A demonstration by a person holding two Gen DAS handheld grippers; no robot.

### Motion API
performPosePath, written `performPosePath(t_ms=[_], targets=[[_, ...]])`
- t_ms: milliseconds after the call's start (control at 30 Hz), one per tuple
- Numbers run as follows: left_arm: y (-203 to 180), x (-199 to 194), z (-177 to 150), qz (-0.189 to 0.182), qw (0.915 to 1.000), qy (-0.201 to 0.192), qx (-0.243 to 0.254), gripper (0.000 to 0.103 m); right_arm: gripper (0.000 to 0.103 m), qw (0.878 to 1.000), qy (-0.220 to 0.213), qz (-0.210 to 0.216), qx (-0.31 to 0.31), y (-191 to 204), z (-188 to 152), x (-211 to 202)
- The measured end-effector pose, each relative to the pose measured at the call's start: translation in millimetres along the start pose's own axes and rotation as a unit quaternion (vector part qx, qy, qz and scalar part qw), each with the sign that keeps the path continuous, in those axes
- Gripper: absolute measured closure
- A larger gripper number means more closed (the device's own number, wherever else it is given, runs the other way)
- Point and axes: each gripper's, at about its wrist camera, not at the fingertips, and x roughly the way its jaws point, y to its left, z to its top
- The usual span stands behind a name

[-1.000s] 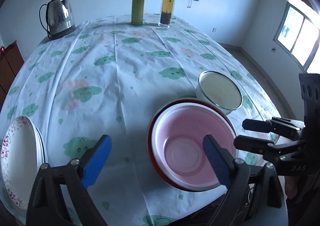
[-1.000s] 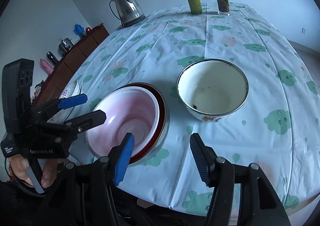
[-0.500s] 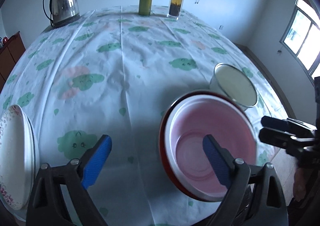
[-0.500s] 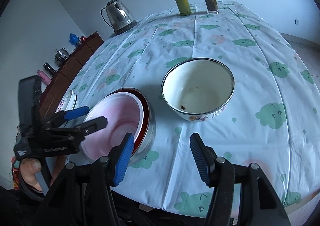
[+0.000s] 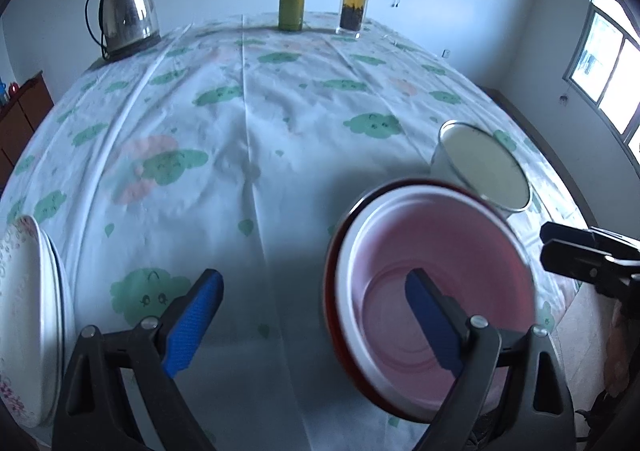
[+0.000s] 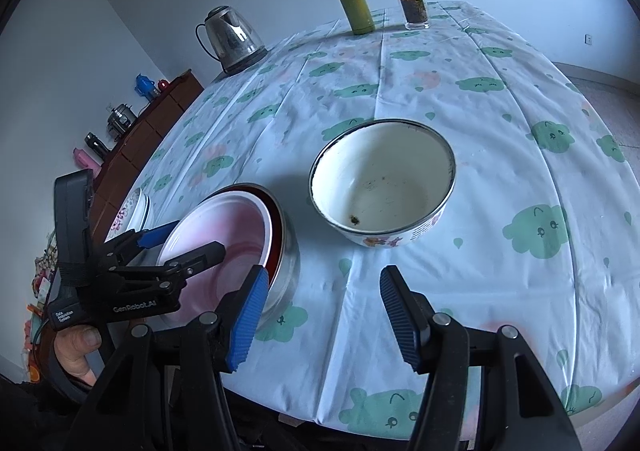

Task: Organize plates and bowls
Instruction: 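Move both tools toward the cream enamel bowl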

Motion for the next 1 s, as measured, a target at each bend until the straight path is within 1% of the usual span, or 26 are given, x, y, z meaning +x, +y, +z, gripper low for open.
performPosePath(t_ms=[133,333,600,800,867,1000], targets=[[-3,-9,10,0.005,0.9999,-0.012,0.010,0.009,0.042,1.000,-0.005,-0.002,0.002,-4,4,-3],[-5,-16,28,0.022,0.9990,-0.028,0.026,0.009,0.042,1.000,-0.011,-0.007,0.006,-11,10,-6],[-6,-15,49,0.043,0.9973,-0.036,0.048,0.009,0.042,1.000,-0.010,-0.017,0.020,-26,15,-4],[-6,-7,65,0.052,0.9966,-0.032,0.056,0.009,0.042,0.999,-0.009,-0.018,0.032,-35,20,2],[-8,-5,70,0.060,0.9958,-0.030,0.062,0.009,0.042,0.999,-0.011,-0.018,0.036,-38,23,3],[-8,2,80,0.047,0.9970,-0.015,0.060,0.009,0.042,0.999,-0.012,-0.019,0.042,-43,31,6]])
